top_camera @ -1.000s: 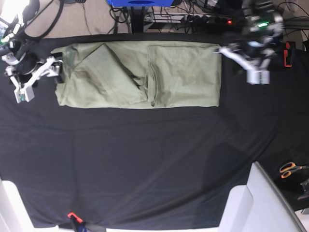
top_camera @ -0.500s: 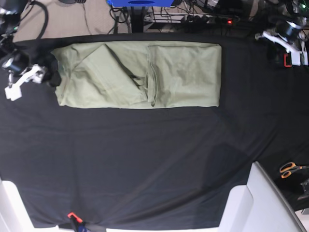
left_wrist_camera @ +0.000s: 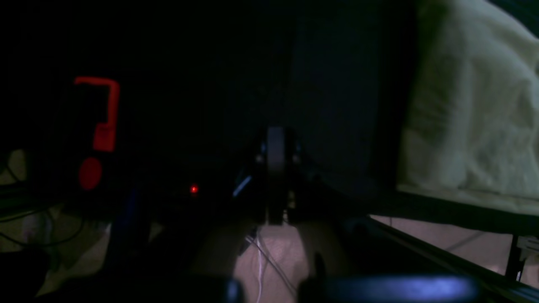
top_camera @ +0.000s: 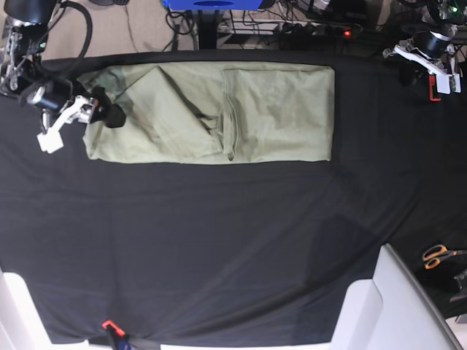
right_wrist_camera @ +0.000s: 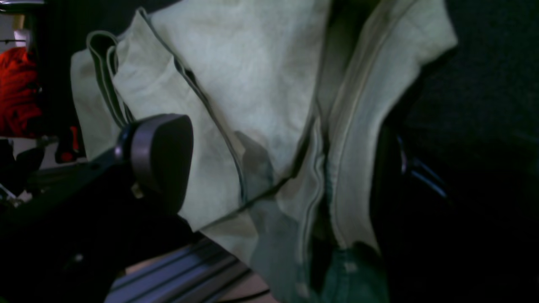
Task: Fold the T-shirt properly
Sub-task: 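Grasp the shirt's other end with the right gripper and fold it inward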
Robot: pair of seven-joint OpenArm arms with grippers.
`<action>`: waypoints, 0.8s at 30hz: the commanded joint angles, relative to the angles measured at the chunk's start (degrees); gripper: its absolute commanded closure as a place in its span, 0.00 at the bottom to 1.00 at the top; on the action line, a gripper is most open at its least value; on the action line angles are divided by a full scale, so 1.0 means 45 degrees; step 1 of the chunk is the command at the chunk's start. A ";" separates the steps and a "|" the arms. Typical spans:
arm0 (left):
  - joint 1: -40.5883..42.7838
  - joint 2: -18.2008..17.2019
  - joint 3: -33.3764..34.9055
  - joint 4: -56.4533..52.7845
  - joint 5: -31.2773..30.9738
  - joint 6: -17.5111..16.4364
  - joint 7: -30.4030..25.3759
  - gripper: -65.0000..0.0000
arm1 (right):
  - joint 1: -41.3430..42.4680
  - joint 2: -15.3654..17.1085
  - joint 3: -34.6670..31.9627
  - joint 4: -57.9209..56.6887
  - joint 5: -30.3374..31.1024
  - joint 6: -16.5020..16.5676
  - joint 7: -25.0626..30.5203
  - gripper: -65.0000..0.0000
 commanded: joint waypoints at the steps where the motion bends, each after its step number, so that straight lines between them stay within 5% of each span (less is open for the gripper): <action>1: 0.0102 -0.0143 -0.0063 0.0157 -0.0187 -0.0078 -0.0230 1.00 | 0.0029 0.0107 -0.0065 0.0011 -0.0358 -0.0138 -0.0324 0.14; 7: 0.0102 -0.0162 -0.0063 0.0118 -0.0187 -0.0078 -0.0230 1.00 | 0.0068 0.0107 -0.0495 -0.0028 -0.0339 -0.0138 -0.0304 0.16; 12: 0.0102 -0.0143 -0.0063 0.0118 -0.0187 -0.0078 -0.0230 1.00 | 0.0147 0.0107 -0.0554 -0.0047 -0.0339 -0.0138 -0.0324 0.34; 20: 0.0102 -0.0143 -0.0063 0.0118 -0.0187 -0.0078 -0.0211 1.00 | 0.0713 0.0146 -0.0573 -0.1747 -0.0358 -0.0138 -0.0382 0.47; 24: 0.0102 -0.0143 -0.0063 0.0098 -0.0187 -0.0078 -0.0211 1.00 | 0.0889 0.0165 -0.0593 -0.1923 -0.0358 -0.0138 -0.0402 0.72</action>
